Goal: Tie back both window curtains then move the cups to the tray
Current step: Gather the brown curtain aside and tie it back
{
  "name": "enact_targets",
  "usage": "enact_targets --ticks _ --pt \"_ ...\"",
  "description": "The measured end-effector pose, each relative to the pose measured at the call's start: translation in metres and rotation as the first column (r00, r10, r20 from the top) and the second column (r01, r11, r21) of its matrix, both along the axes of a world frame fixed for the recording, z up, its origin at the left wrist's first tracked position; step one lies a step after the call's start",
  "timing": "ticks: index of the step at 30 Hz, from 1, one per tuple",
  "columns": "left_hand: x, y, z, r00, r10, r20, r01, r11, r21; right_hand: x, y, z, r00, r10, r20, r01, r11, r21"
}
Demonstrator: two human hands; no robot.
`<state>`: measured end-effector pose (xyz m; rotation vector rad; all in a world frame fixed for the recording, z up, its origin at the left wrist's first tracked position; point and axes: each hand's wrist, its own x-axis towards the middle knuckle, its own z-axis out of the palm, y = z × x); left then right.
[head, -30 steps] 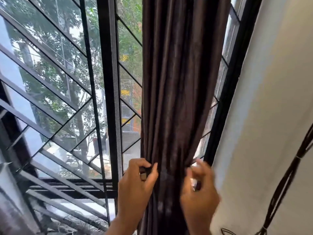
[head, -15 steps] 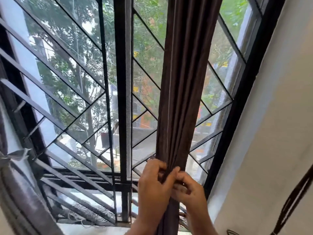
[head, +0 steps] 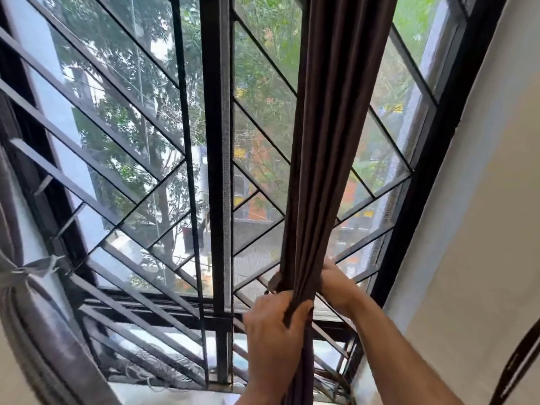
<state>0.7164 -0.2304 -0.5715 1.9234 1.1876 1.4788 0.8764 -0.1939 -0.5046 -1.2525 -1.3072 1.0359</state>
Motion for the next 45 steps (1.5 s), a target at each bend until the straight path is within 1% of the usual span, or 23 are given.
enact_targets --ticks 4,7,9,13,16,17,19,22,24,26,27,29,30,31,32,34,35,36,38,40,41,43,45 --pt "-0.003 0.007 0.003 0.993 0.114 -0.012 -0.113 0.993 0.02 -0.008 0.004 0.005 0.996 0.086 -0.037 -0.087 0.995 -0.052" --pt "-0.008 0.013 0.003 0.992 0.124 -0.024 -0.124 0.992 -0.002 -0.003 0.016 0.001 0.988 0.15 -0.046 -0.154 0.984 -0.086" --pt "-0.013 0.018 0.004 0.989 0.141 -0.042 -0.14 0.99 0.025 0.001 0.021 0.0 0.98 0.179 -0.09 -0.189 0.976 -0.11" --pt "-0.027 0.028 0.007 0.965 0.172 -0.197 -0.146 0.98 0.136 0.008 0.029 0.0 0.938 0.284 -0.198 -0.313 0.94 -0.135" --pt "-0.035 0.032 0.014 0.96 0.112 -0.259 -0.069 0.983 0.169 0.009 0.035 -0.004 0.906 0.333 -0.261 -0.383 0.908 -0.173" --pt "-0.036 0.032 0.015 0.96 0.095 -0.263 -0.048 0.982 0.182 0.011 0.034 -0.004 0.877 0.372 -0.304 -0.432 0.888 -0.159" --pt "-0.038 0.031 0.016 0.963 0.064 -0.264 -0.014 0.982 0.186 0.015 0.035 -0.008 0.789 0.484 -0.379 -0.543 0.838 -0.06" --pt "-0.044 0.031 0.014 0.957 -0.013 -0.289 0.055 0.989 0.14 0.015 0.035 -0.019 0.659 0.481 -0.577 -0.595 0.804 -0.009" --pt "-0.047 0.029 0.014 0.946 -0.067 -0.317 0.106 0.989 0.107 0.005 0.037 -0.017 0.727 0.402 -0.556 -0.554 0.822 -0.131" --pt "-0.048 0.027 0.018 0.931 -0.086 -0.356 0.131 0.986 0.105 -0.011 0.034 -0.01 0.799 0.439 -0.412 -0.548 0.813 -0.197" --pt "-0.049 0.027 0.02 0.929 -0.098 -0.357 0.145 0.984 0.107 -0.019 0.028 0.0 0.787 0.467 -0.403 -0.581 0.78 -0.23" --pt "-0.05 0.027 0.022 0.934 -0.129 -0.332 0.171 0.98 0.101 -0.031 0.026 0.014 0.743 0.426 -0.517 -0.588 0.784 -0.199" --pt "-0.051 0.028 0.02 0.935 -0.144 -0.323 0.181 0.98 0.088 -0.039 0.025 0.025 0.759 0.419 -0.499 -0.568 0.801 -0.191" --pt "-0.052 0.029 0.018 0.936 -0.162 -0.314 0.192 0.979 0.065 -0.044 0.03 0.024 0.862 0.326 -0.387 -0.434 0.869 -0.236" --pt "-0.053 0.03 0.016 0.941 -0.182 -0.285 0.204 0.978 0.046 -0.046 0.03 0.024 0.925 0.219 -0.31 -0.307 0.911 -0.274" --pt "-0.056 0.033 0.011 0.966 -0.222 -0.129 0.231 0.971 0.059 -0.043 0.029 0.025 0.982 0.121 -0.146 -0.166 0.919 -0.359" --pt "-0.057 0.033 0.009 0.968 -0.25 -0.025 0.251 0.966 0.064 -0.04 0.028 0.022 0.987 0.122 -0.102 -0.151 0.913 -0.378" --pt "-0.058 0.033 0.008 0.963 -0.266 0.049 0.262 0.963 0.064 -0.043 0.028 0.023 0.996 0.088 -0.013 -0.086 0.918 -0.386" --pt "-0.061 0.035 0.009 0.966 -0.237 0.105 0.234 0.971 0.043 -0.044 0.028 0.022 0.981 0.105 0.166 -0.044 0.942 -0.333" --pt "-0.065 0.043 0.011 0.961 -0.234 0.145 0.244 0.968 -0.056 -0.039 0.023 0.024 0.933 0.053 0.356 0.024 0.978 -0.208" --pt "-0.066 0.047 0.014 0.948 -0.275 0.158 0.293 0.95 -0.111 -0.034 0.021 0.024 0.909 0.034 0.416 0.03 0.989 -0.146" --pt "-0.068 0.054 0.019 0.929 -0.352 0.117 0.368 0.913 -0.175 -0.029 0.013 0.028 0.891 0.035 0.452 -0.006 0.998 -0.067" --pt "-0.067 0.055 0.025 0.92 -0.387 0.059 0.39 0.893 -0.224 -0.021 0.003 0.031 0.878 0.037 0.478 -0.006 0.998 -0.066"
